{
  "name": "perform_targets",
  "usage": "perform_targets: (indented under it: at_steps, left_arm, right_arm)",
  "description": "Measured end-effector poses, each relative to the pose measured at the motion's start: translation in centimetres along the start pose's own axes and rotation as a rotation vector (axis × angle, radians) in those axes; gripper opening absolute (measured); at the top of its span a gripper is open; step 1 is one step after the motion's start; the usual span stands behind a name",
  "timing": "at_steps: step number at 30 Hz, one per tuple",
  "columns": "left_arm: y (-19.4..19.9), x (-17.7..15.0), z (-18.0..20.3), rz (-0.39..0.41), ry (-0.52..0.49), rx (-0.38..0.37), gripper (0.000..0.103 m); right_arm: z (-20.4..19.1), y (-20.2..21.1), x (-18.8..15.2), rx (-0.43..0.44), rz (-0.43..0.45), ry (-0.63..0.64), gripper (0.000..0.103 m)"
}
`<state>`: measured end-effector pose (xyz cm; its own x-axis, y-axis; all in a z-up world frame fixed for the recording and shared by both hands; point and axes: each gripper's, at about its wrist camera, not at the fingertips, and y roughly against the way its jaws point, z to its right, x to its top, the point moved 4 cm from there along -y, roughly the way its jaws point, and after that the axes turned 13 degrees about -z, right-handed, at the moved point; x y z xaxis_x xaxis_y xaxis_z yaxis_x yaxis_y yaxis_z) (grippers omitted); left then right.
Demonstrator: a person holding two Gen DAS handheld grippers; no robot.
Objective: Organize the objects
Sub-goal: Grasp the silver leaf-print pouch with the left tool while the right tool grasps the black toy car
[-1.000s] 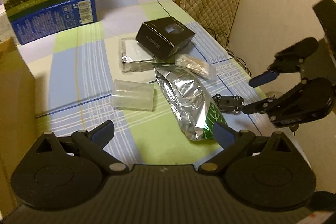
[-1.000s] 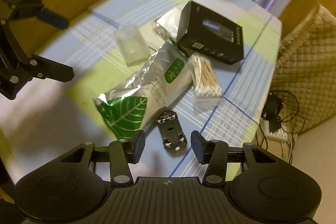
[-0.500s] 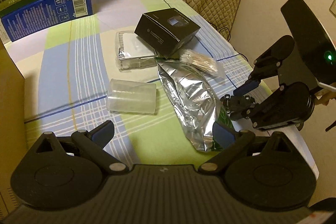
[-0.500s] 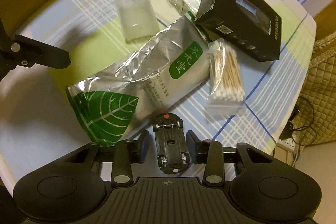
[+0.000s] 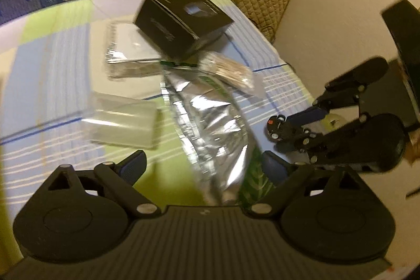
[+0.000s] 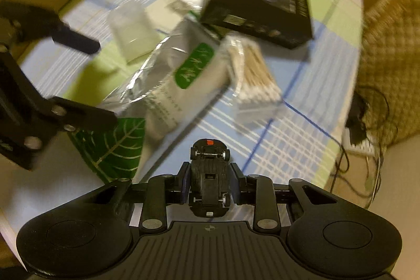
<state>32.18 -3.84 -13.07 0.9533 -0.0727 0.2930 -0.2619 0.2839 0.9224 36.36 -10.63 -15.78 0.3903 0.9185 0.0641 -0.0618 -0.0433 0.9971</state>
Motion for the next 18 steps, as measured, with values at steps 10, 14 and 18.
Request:
perform_targets:
  at_steps: [10, 14, 18]
  left_arm:
    - [-2.9, 1.5, 0.1, -0.055, 0.062, -0.083, 0.052]
    - [-1.9, 0.3, 0.3, -0.068, 0.045, -0.087, 0.041]
    - [-0.3, -2.8, -0.4, -0.093, 0.042, -0.072, 0.039]
  right_arm:
    - [1.0, 0.3, -2.0, 0.033, 0.044, -0.148, 0.027]
    - [0.5, 1.0, -2.5, 0.060, 0.065, -0.184, 0.027]
    - [-1.0, 1.8, -2.4, 0.094, 0.073, -0.174, 0.027]
